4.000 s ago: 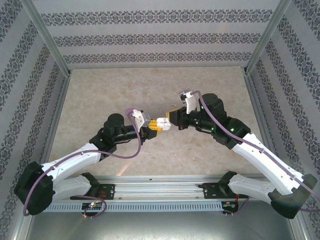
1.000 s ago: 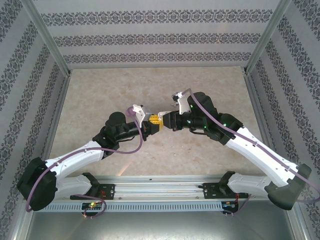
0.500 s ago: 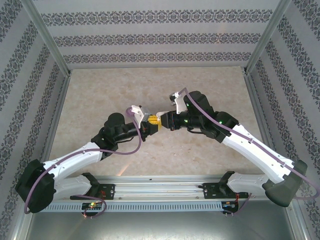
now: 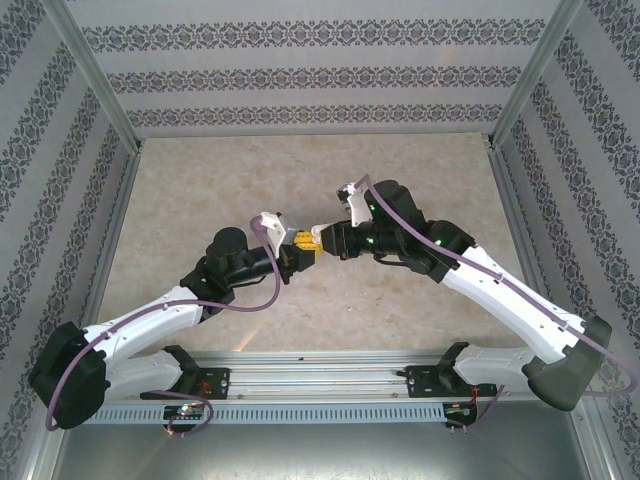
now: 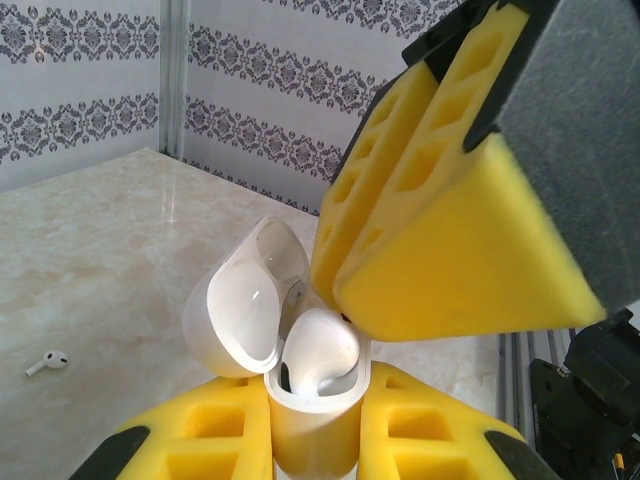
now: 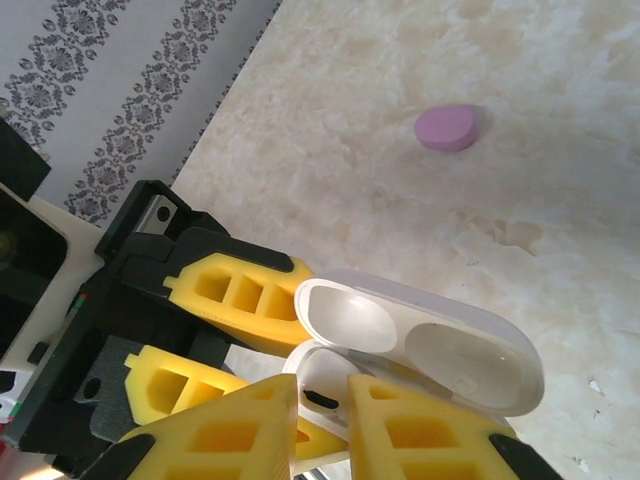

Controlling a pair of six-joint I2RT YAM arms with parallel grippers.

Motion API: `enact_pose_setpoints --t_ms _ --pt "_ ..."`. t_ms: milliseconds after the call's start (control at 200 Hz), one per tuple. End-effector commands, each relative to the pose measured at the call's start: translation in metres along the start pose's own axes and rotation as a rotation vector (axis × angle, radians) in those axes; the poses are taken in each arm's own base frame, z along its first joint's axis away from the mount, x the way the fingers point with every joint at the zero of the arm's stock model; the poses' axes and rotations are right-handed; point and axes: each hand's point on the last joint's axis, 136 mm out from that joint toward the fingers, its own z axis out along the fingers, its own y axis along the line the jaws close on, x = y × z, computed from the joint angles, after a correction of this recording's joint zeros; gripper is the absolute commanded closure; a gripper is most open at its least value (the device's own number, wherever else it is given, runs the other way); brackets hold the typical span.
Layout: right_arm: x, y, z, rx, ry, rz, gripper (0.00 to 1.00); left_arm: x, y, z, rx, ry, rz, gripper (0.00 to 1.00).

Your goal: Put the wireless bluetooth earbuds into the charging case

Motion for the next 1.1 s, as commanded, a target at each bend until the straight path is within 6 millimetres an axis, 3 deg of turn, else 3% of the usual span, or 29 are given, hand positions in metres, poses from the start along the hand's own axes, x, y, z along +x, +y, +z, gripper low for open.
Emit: enact_pose_setpoints --t_ms 0,125,265,395,485,719,889,1094 --pt "-0.012 0.018 -0.014 -0.048 -0.034 -0.036 0.8 -0.004 -0.007 -0.003 0.017 -0.015 0.035 1.0" --pt "-0.024 0.019 -0.029 -0.044 -0.083 -0.022 0.79 0.004 -0.003 -0.006 -0.009 -0.003 0.048 1.0" --pt "-0.034 -0.001 -0.041 -0.015 -0.123 0.059 0.78 0.013 0.005 -0.01 -0.034 0.015 0.05 1.0" --pt "-0.034 -0.044 -0.035 0.075 -0.09 0.186 0.76 0.022 0.012 -0.013 -0.053 0.038 0.046 1.0" --pt "-0.031 -0.086 -0.025 0.174 -0.05 0.274 0.71 0.027 0.018 -0.015 -0.07 0.047 0.044 1.0" --pt "-0.028 -0.178 0.023 0.391 0.062 0.366 0.61 0.047 0.028 -0.018 -0.101 0.087 0.03 1.0" --pt "-0.028 -0.229 0.07 0.476 0.174 0.377 0.58 0.056 0.037 -0.017 -0.116 0.117 0.027 1.0" --pt "-0.038 -0.278 0.121 0.535 0.257 0.345 0.56 0.065 0.048 -0.009 -0.113 0.139 0.009 1.0"
